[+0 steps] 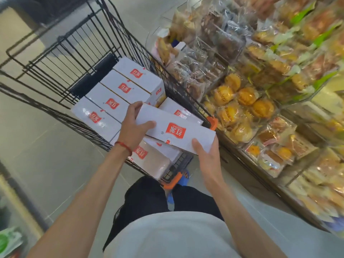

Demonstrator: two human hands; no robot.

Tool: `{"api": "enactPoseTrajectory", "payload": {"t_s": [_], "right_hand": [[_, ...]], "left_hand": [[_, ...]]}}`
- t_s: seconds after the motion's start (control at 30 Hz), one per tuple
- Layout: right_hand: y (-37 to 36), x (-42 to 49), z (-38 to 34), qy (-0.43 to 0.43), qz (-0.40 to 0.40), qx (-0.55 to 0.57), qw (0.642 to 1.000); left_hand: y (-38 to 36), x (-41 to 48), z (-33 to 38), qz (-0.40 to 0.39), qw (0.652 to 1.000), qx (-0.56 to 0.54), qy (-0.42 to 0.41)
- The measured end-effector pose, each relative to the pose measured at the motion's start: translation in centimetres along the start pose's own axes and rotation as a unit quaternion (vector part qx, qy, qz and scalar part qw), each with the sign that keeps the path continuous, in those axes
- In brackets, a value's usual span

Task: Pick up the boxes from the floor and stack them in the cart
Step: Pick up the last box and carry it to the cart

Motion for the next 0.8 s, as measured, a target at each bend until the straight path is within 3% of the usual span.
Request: {"api": "enactPoseTrajectory", "payload": {"t_s": [0.47,0.63,0.8], "right_hand": [[-5.1,3.7,9.3,-0.124,0.151,0.051,0.979],[-6.4,4.6,11.2,-0.15,0.171,0.047,0.973],[-7.3,5.2,12.1,-0.165,0.166,0.045,0.971]], "left_hand": [[-0.3,7.6,-8.3,-0.202,0.972,0.11,0.043],[0.5,8.7,-10.6,-0.227,0.961,0.155,0.042],[1.1,8.3,-11.1,-0.193,0.965,0.174,0.035]]}}
Point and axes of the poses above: each hand's wrist, its own x-axis towards the middle knuckle, its own y-axis out of the back of the hand, z = x × y, the point moved 10 cm from there along x, towards the middle knuckle, and after that the axes turned 11 degrees about -y, right-handed, at the moved point
